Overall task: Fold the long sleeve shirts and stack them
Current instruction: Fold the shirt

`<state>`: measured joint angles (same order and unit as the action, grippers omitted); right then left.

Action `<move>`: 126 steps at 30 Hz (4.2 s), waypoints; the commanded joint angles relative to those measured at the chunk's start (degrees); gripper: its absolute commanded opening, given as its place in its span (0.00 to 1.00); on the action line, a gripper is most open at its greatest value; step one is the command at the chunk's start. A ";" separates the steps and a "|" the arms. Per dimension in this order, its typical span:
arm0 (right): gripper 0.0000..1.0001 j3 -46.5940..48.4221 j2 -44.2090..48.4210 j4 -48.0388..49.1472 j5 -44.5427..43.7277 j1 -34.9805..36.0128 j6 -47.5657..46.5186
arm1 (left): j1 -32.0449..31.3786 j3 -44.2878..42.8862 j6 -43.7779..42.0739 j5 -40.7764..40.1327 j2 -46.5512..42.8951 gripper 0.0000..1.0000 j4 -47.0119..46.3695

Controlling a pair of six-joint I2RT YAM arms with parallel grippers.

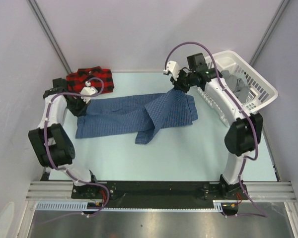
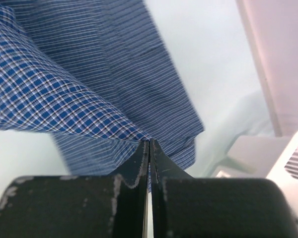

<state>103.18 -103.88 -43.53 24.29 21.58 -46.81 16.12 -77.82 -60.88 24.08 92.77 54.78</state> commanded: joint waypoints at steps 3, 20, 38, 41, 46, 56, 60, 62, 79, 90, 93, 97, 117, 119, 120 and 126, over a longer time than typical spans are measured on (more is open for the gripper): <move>0.00 11.25 -11.60 3.27 -2.49 -0.84 -2.50 | -1.62 -6.64 7.88 -1.92 9.07 0.00 -5.91; 0.00 16.80 -23.04 10.92 -10.14 -0.05 2.16 | -1.79 -9.19 13.95 -8.16 16.39 0.00 -12.51; 0.65 19.08 -20.95 1.02 -11.03 -2.07 11.36 | -0.74 -6.73 18.25 -8.97 14.20 0.58 -13.48; 0.71 15.24 -14.90 -5.76 -4.71 -4.53 14.98 | 0.93 -4.63 18.52 -3.35 9.55 0.72 -10.50; 0.63 -0.50 -6.26 -7.46 0.49 -7.17 11.40 | 1.28 2.05 11.41 0.79 3.74 0.77 -4.26; 0.52 -17.30 -7.56 4.41 -2.49 -5.06 3.39 | -0.12 12.34 4.46 -4.56 4.52 0.81 -7.15; 0.52 -17.74 -11.43 5.29 -4.77 -4.36 2.51 | -0.82 13.30 3.05 -8.42 7.33 0.80 -8.46; 0.46 -18.97 -12.92 6.17 -5.83 -4.18 1.72 | -0.91 14.01 1.83 -11.85 7.95 0.75 -9.26; 0.76 -6.42 0.77 -1.56 7.78 -8.40 16.99 | -21.88 3.47 14.98 12.04 -0.23 0.84 -0.45; 0.77 -5.88 4.38 0.20 8.22 -10.95 22.02 | -36.06 8.74 35.83 8.09 7.15 0.86 -19.19; 0.77 -7.20 5.34 0.90 8.58 -10.86 22.02 | -37.91 7.78 35.14 10.72 9.26 0.71 -16.31; 0.76 -9.48 5.88 4.41 8.75 -10.95 22.02 | -38.62 4.18 36.18 16.95 11.02 0.00 -12.17; 0.81 -26.06 6.48 34.27 17.63 -1.29 -2.47 | -27.90 -1.02 112.45 38.40 19.29 0.00 -51.17; 0.83 -34.30 8.07 45.82 17.28 -0.76 -7.48 | -27.46 0.12 113.79 40.43 19.90 0.00 -52.32; 0.86 -36.10 7.99 49.38 16.93 -0.49 -8.29 | -27.28 0.56 114.75 40.78 19.90 0.00 -52.76; 0.87 -40.51 2.63 65.31 17.98 2.06 -12.34 | -27.02 5.92 123.73 45.53 19.03 0.03 -64.19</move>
<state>63.18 -99.81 2.42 40.45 22.55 -52.45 -11.40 -73.69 54.17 64.10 113.71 0.60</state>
